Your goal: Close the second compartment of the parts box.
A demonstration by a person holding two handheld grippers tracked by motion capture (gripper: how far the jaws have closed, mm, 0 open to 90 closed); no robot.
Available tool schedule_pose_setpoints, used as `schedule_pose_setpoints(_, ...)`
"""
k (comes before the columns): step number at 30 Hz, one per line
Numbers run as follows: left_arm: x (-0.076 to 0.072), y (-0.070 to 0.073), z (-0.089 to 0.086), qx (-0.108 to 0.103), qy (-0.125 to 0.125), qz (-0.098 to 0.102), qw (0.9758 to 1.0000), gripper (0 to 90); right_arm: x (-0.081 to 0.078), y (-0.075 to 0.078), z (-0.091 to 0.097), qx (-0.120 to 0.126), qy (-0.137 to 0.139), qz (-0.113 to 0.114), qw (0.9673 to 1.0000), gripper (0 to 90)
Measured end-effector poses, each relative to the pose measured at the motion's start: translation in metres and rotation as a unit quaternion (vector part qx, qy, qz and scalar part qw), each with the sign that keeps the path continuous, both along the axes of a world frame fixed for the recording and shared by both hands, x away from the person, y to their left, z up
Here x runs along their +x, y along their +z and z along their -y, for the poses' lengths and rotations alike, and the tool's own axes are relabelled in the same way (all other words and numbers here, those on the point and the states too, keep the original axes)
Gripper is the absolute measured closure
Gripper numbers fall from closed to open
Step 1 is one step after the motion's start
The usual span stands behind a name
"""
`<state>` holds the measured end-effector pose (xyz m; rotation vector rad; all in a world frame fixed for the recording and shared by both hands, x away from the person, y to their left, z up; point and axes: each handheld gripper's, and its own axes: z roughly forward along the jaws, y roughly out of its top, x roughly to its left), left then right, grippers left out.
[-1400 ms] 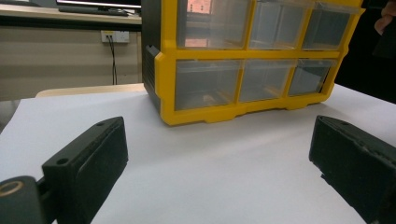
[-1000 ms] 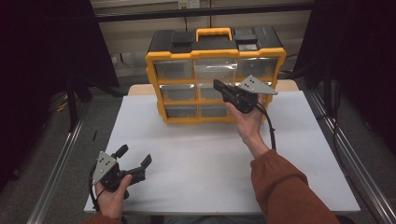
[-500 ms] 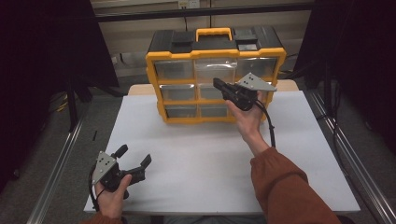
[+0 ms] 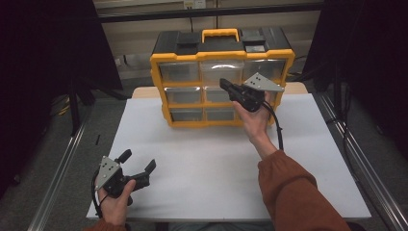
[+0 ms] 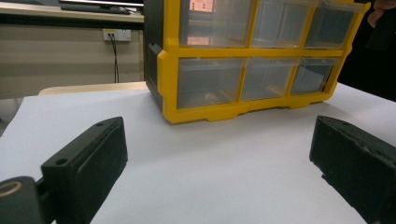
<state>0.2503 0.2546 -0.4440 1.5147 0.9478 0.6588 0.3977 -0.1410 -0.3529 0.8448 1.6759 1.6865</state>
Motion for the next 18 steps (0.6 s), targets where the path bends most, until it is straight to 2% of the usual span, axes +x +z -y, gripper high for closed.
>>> schedule_pose_setpoints(9, 0.0004, -0.0002, 0.0012, -0.005, -0.002, -0.001, 1.0000, 4.3, 0.0030, 0.0008, 0.0000, -0.002, -0.004, -0.001, 1.0000, 90.0)
schedule_pose_setpoints(12, 0.0001, 0.0001, -0.0006, 0.005, -0.005, 0.001, 1.0000, 4.2, 0.0037, 0.0009, -0.0005, -0.004, -0.005, 0.001, 1.0000, 90.0)
schedule_pose_setpoints(13, 0.0001, 0.0000, 0.0002, -0.002, -0.004, 0.001, 1.0000, 4.2, 0.0041, 0.0009, -0.0007, -0.002, -0.007, 0.000, 1.0000, 90.0)
schedule_pose_setpoints(18, 0.0002, -0.0001, 0.0001, -0.002, -0.006, 0.000, 1.0000, 4.2, 0.0065, 0.0014, -0.0005, -0.010, -0.008, 0.001, 0.9999, 90.0)
